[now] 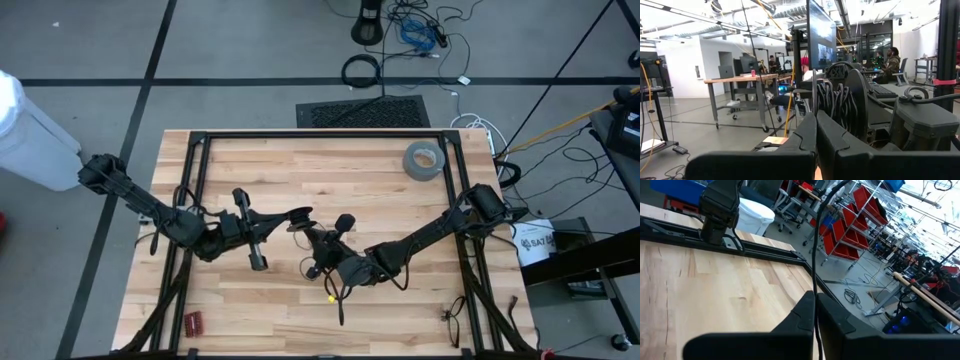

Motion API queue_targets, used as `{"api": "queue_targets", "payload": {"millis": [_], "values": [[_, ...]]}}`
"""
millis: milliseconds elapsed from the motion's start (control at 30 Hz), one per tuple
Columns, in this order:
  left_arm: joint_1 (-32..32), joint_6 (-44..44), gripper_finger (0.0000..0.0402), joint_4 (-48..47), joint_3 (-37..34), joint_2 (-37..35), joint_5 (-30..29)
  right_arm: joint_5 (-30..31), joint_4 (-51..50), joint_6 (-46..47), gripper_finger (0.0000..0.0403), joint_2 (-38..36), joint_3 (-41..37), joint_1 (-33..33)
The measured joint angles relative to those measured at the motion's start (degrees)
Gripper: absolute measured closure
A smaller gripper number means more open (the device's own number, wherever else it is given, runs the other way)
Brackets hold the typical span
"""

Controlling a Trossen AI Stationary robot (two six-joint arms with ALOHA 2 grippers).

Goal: Coil cords
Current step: Uncoil the black wire from the spool

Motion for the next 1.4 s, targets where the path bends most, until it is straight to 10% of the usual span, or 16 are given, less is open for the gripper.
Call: {"api": "queue_targets", "payload": {"millis": [533,1400], "values": [[0.0,0.0,0.0401,-0.1,0.0,0.0,0.0,-0.1,0.1,0.5,0.0317,0.0,0.0,-0.4],[0.1,0.0,0.0401,-0.6,0.0,0.2,0.0,-2.9,-0.5,-0.2,0.0402,0.0,3.1,1.2]]}}
